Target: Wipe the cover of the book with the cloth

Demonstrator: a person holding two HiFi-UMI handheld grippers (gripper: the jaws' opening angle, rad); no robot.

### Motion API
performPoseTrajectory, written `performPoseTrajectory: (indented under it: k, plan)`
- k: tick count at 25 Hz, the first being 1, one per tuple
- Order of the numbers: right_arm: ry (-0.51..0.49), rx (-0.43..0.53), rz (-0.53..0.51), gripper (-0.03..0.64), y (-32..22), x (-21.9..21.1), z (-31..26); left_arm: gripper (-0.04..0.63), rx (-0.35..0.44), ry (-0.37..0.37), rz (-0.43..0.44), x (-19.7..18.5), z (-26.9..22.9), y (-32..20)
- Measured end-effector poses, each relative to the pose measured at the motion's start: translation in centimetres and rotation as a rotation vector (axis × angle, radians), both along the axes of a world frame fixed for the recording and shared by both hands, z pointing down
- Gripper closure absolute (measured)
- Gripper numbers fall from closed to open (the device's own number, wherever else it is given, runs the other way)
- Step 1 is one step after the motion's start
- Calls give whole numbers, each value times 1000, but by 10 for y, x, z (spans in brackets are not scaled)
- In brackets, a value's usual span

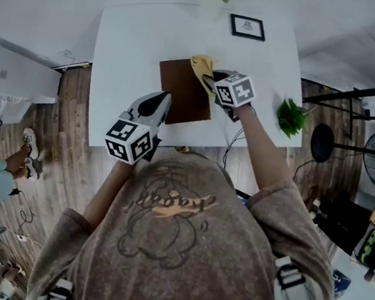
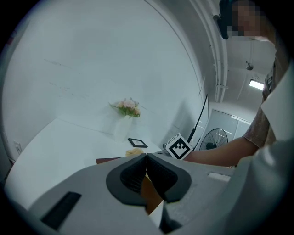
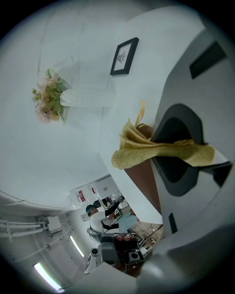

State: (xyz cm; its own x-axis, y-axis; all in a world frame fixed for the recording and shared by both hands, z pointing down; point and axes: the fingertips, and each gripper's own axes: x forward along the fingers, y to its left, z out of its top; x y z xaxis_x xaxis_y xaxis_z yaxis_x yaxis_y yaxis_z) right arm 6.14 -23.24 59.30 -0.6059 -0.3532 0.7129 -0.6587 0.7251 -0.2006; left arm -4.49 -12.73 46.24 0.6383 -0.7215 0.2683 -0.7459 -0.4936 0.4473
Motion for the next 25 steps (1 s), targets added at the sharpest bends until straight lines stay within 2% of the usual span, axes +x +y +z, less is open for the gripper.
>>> performPoseTrajectory:
  k: [25]
  plan:
    - [3,-54,-33,554,121,30,7,592,9,20,179,64,-4,4]
